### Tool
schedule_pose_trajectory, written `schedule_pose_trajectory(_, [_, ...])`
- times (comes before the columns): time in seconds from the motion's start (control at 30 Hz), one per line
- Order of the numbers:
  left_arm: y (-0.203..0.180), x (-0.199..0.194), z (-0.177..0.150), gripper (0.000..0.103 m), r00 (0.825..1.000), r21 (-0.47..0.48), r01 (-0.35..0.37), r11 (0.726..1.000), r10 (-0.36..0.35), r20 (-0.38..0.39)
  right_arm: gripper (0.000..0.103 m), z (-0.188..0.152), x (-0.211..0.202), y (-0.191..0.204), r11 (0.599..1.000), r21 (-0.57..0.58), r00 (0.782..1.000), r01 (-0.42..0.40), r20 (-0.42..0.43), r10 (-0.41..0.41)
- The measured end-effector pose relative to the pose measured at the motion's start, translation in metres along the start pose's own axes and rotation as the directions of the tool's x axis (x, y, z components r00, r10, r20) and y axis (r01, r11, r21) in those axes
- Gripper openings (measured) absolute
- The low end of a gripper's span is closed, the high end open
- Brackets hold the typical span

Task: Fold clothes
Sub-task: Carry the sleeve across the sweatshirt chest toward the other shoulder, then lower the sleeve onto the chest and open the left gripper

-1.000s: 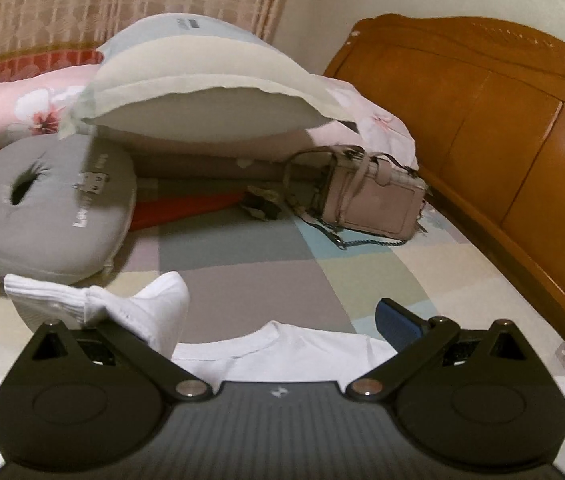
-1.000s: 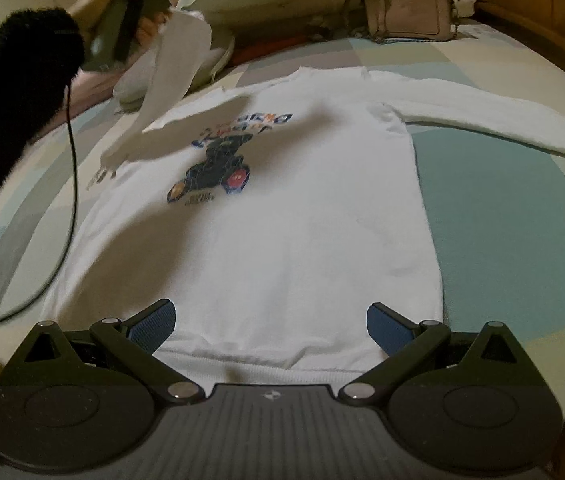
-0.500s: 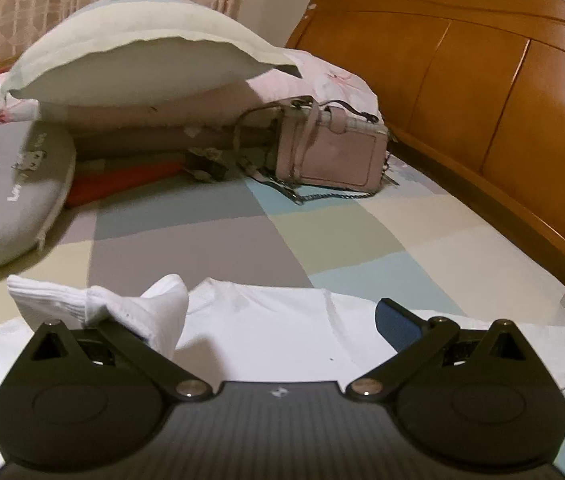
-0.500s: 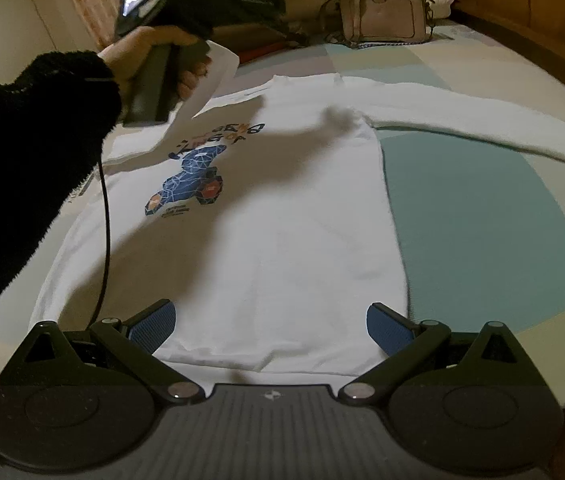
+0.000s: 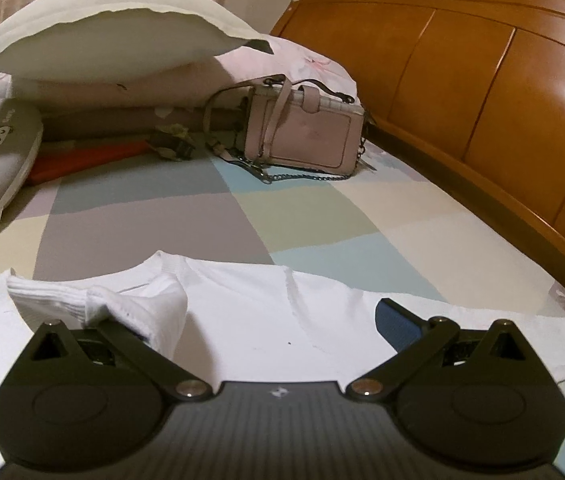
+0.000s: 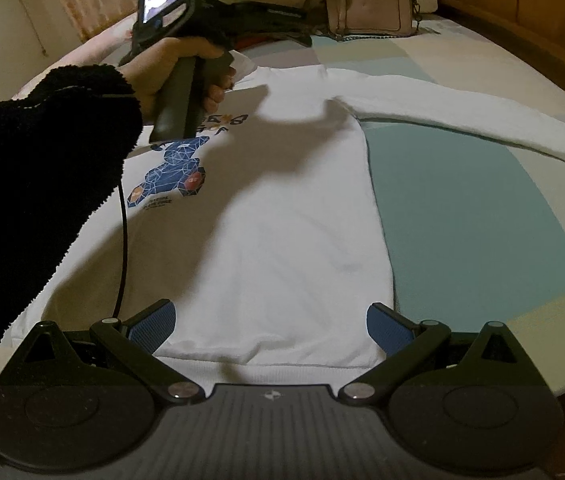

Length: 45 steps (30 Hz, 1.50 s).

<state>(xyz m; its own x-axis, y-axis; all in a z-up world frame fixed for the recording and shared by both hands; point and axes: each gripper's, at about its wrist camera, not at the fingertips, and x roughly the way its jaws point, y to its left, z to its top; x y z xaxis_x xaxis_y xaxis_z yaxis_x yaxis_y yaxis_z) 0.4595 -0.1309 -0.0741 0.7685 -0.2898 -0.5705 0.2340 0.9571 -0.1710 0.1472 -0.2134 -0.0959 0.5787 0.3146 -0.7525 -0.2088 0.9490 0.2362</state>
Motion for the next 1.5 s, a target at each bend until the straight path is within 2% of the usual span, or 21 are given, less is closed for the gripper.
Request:
schedule_pose_trajectory(0.23, [-0.015,0.01,-0.008,0.102,1.0,0.074,0.016,0.997,-0.015,-0.016,0.103,-0.001,0.004,0.001,1.0,0.009,1.0,0.015,-0.018,-0.015])
schedule_pose_trajectory(0.43, [-0.013,0.027,-0.026,0.102,0.995,0.098,0.045,0.994,-0.036,-0.094,0.103,-0.002,0.003,0.0,0.999,0.018,0.999,0.032,-0.019,-0.032])
schedule_pose_trajectory(0.7, [-0.004,0.01,-0.053,0.102,0.981,0.14,0.171,0.975,-0.156,-0.112,0.103,-0.002,0.005,-0.005,0.998,0.041,0.999,0.041,-0.02,-0.04])
schedule_pose_trajectory(0.8, [0.005,-0.002,-0.056,0.102,0.973,0.097,0.208,0.973,-0.196,-0.12,0.103,-0.002,0.007,-0.009,0.998,0.06,0.999,0.027,-0.026,-0.025])
schedule_pose_trajectory(0.9, [0.018,-0.012,-0.054,0.102,0.97,0.029,0.228,0.973,-0.225,-0.091,0.103,-0.001,0.007,-0.012,0.998,0.066,1.0,0.017,-0.019,-0.016])
schedule_pose_trajectory(1.03, [0.033,-0.009,-0.043,0.102,0.983,-0.093,0.166,0.982,-0.172,-0.06,0.103,0.0,0.007,-0.015,0.997,0.074,1.0,0.013,-0.009,-0.013])
schedule_pose_trajectory(1.1, [0.039,0.0,-0.038,0.102,0.989,-0.171,0.114,0.979,-0.128,-0.073,0.103,0.0,0.007,-0.016,0.997,0.076,1.0,0.013,-0.007,-0.012])
schedule_pose_trajectory(1.17, [0.038,0.007,-0.034,0.102,0.991,-0.205,0.09,0.975,-0.109,-0.079,0.103,-0.002,0.006,-0.016,0.997,0.076,1.0,0.014,-0.005,-0.014])
schedule_pose_trajectory(1.27, [0.025,0.009,-0.03,0.102,0.992,-0.155,0.112,0.981,-0.12,-0.037,0.103,-0.003,0.004,-0.017,0.997,0.076,1.0,0.02,-0.006,-0.019])
schedule_pose_trajectory(1.33, [0.012,0.007,-0.029,0.102,0.985,-0.095,0.17,0.981,-0.171,-0.006,0.103,-0.003,0.005,-0.017,0.997,0.078,1.0,0.024,-0.01,-0.024])
schedule_pose_trajectory(1.43, [-0.007,0.003,-0.026,0.102,0.962,0.003,0.274,0.962,-0.274,0.018,0.103,-0.002,0.006,-0.017,0.996,0.081,0.999,0.03,-0.014,-0.029])
schedule_pose_trajectory(1.5, [-0.016,0.001,-0.025,0.102,0.94,0.054,0.34,0.939,-0.34,-0.008,0.103,-0.002,0.005,-0.016,0.997,0.077,0.999,0.031,-0.013,-0.03])
